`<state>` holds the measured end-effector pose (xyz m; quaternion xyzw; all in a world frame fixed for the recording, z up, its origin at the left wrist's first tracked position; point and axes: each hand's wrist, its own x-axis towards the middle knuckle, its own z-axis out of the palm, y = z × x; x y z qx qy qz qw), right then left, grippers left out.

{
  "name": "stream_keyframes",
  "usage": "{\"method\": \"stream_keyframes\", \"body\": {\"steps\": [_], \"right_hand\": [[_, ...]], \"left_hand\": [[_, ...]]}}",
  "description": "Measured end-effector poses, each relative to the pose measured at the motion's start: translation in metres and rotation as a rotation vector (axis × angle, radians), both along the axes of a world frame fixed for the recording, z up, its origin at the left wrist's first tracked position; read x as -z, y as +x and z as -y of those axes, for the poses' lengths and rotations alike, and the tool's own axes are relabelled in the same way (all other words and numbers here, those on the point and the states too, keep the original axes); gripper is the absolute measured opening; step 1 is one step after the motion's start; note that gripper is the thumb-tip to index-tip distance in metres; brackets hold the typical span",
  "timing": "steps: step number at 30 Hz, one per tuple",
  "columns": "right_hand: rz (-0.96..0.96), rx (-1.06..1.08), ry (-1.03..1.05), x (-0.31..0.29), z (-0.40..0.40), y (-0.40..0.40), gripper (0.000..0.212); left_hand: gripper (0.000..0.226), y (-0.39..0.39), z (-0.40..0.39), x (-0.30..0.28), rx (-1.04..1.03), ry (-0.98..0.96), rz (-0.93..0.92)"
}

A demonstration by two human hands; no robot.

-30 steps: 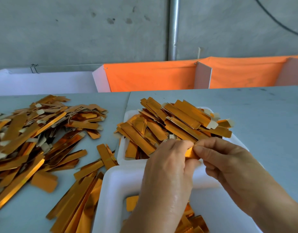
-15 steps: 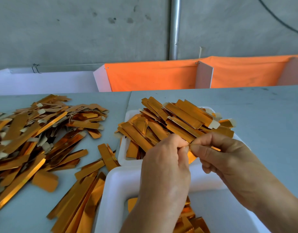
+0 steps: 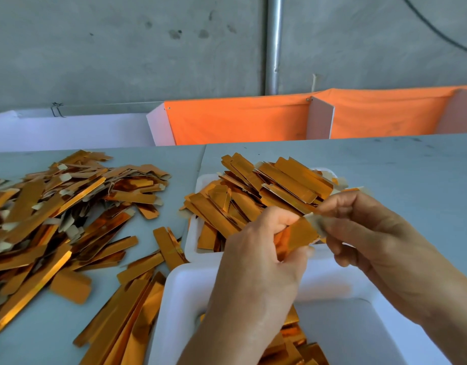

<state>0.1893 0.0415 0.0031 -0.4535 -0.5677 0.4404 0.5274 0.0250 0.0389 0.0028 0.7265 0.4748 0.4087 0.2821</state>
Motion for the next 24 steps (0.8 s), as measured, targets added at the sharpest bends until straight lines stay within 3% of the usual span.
{"method": "stream_keyframes", "body": {"steps": [6, 8, 11, 18, 20, 24], "right_hand": [[0.061, -0.051, -0.010, 0.000, -0.002, 0.006, 0.033], [0.073, -0.062, 0.011, -0.002, -0.001, 0.005, 0.030], [0.075, -0.101, 0.016, -0.007, 0.001, 0.005, 0.009], [0.188, -0.066, -0.009, -0.003, 0.001, 0.000, 0.018], [0.086, -0.122, -0.061, -0.004, 0.001, 0.002, 0.005], [-0.295, -0.255, -0.238, -0.003, -0.003, 0.010, 0.015]], "left_hand": [[0.030, -0.004, -0.001, 0.002, 0.040, -0.047, -0.005], [0.030, -0.005, -0.002, 0.002, 0.050, -0.048, 0.001], [0.031, -0.007, -0.003, 0.002, 0.082, -0.048, 0.002], [0.029, -0.008, -0.002, 0.006, 0.091, 0.023, -0.102], [0.021, -0.009, -0.002, 0.004, 0.108, 0.009, -0.106], [0.025, -0.010, -0.003, 0.002, 0.124, -0.011, -0.081]]}}
